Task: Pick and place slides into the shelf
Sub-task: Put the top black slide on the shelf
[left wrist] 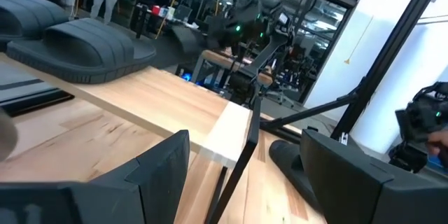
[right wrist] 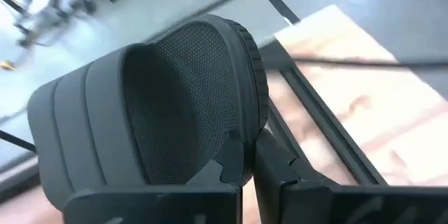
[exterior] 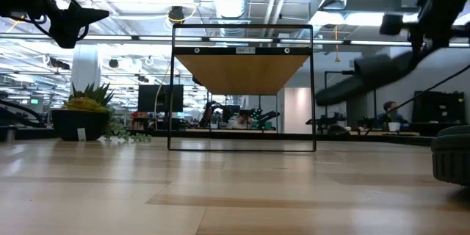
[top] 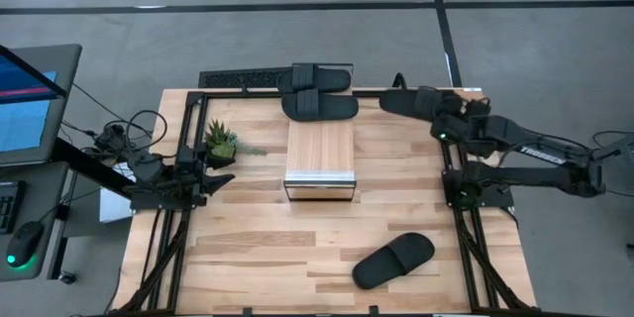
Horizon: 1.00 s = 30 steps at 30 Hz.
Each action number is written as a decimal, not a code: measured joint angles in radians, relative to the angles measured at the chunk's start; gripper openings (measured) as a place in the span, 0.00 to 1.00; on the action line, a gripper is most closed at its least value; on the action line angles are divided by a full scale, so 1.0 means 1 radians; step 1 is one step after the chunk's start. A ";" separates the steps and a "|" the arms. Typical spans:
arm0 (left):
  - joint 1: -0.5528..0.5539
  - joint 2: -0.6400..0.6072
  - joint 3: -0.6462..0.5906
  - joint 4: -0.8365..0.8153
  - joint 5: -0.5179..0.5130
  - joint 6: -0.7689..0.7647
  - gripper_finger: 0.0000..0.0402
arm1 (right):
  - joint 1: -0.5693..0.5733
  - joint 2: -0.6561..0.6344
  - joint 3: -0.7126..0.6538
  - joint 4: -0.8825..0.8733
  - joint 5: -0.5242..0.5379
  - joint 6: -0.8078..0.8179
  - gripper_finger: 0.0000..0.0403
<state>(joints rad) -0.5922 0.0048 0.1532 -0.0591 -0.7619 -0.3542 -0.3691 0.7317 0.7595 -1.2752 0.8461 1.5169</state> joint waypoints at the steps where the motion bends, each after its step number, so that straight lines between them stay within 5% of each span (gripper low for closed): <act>1: 0.000 0.000 0.000 -0.001 0.000 0.000 0.64 | -0.001 -0.006 0.020 0.000 0.012 -0.019 0.00; 12: 0.000 0.000 0.000 0.000 0.000 -0.009 0.64 | -0.027 -0.046 0.212 0.013 0.078 -0.243 0.00; 19: 0.000 0.000 0.000 -0.014 0.000 -0.010 0.64 | -0.014 -0.046 0.305 0.201 0.069 -0.454 0.00; 30: 0.000 0.000 0.000 -0.014 0.000 -0.010 0.64 | 0.031 -0.014 0.336 0.563 -0.152 -0.677 0.00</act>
<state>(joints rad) -0.5919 0.0048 0.1535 -0.0729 -0.7624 -0.3637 -0.3385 0.7176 1.0956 -0.7122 0.6938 0.8399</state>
